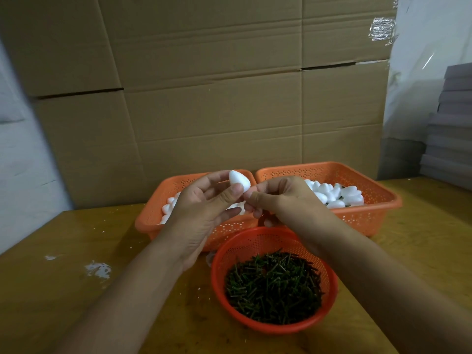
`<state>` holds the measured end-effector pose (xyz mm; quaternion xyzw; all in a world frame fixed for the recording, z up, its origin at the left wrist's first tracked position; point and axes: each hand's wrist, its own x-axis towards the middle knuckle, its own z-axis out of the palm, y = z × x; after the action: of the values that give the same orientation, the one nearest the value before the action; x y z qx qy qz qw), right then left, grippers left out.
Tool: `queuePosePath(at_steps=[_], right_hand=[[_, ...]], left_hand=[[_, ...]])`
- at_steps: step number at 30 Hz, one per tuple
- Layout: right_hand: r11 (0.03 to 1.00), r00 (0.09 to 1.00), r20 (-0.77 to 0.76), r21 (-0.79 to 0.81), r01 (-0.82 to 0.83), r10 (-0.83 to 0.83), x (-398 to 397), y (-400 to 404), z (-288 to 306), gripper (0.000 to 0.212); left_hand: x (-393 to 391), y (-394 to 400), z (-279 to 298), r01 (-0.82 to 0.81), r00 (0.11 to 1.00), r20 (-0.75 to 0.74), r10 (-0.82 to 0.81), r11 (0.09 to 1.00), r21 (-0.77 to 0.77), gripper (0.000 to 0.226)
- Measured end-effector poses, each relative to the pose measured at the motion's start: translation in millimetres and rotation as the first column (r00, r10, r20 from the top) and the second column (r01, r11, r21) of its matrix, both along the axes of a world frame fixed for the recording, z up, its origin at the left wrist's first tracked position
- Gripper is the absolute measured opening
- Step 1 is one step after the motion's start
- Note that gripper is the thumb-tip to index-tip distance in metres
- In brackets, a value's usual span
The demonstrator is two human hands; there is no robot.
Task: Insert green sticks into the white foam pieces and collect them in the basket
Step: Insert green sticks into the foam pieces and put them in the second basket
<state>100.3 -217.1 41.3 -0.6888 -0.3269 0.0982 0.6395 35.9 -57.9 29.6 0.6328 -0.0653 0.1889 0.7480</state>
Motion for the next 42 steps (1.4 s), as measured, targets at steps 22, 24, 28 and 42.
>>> queuePosePath(at_steps=[22, 24, 28, 42], right_hand=[[1.000, 0.998, -0.057, 0.025, 0.003, -0.002, 7.0, 1.2, -5.1, 0.014], [0.999, 0.999, -0.050, 0.033, 0.020, -0.018, 8.2, 0.0, -3.1, 0.013], [0.952, 0.936, 0.194, -0.036, 0.304, -0.292, 23.8, -14.7, 3.8, 0.022], [0.306, 0.465, 0.583, -0.355, 0.884, -0.667, 95.6, -109.1, 4.4, 0.036]], left_hand=[[1.5, 5.2, -3.4, -0.005, 0.999, -0.047, 0.004, 1.000, -0.009, 0.043], [1.2, 3.3, -2.6, -0.024, 0.999, -0.043, 0.023, 1.000, -0.008, 0.046], [2.7, 2.1, -1.5, -0.134, 0.991, -0.031, 0.133, 0.991, -0.015, 0.037], [8.6, 14.3, -3.2, -0.261, 0.963, -0.077, 0.256, 0.964, -0.050, 0.024]])
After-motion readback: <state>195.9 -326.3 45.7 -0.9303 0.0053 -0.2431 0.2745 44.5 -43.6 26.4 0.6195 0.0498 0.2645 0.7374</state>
